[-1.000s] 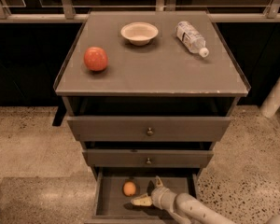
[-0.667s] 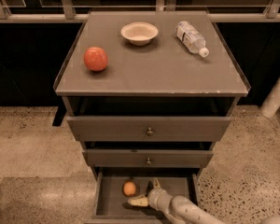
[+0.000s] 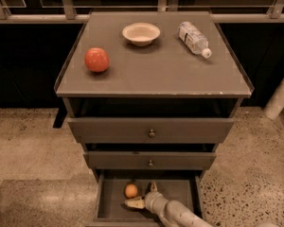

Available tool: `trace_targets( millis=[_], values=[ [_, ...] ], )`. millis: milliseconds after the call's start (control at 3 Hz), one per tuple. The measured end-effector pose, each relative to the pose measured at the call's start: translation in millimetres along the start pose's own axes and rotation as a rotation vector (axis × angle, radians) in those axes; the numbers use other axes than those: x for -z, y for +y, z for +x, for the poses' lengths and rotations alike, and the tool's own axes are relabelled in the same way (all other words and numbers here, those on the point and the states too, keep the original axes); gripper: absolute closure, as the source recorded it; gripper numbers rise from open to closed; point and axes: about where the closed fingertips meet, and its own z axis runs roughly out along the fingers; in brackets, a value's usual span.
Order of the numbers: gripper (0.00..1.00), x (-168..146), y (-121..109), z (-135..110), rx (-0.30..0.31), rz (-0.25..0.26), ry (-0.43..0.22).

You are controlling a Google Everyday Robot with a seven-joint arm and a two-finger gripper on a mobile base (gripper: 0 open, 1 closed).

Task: Pick orange from bottom drawer and place on counter

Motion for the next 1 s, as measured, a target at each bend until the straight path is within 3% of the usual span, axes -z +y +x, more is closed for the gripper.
trace_targets(
  millis=[333, 1000],
  values=[
    [0.00, -18, 6, -6, 0.013, -0.010, -0.009],
    [0.00, -50, 23, -15, 0.074, -0.093, 0.039]
  ],
)
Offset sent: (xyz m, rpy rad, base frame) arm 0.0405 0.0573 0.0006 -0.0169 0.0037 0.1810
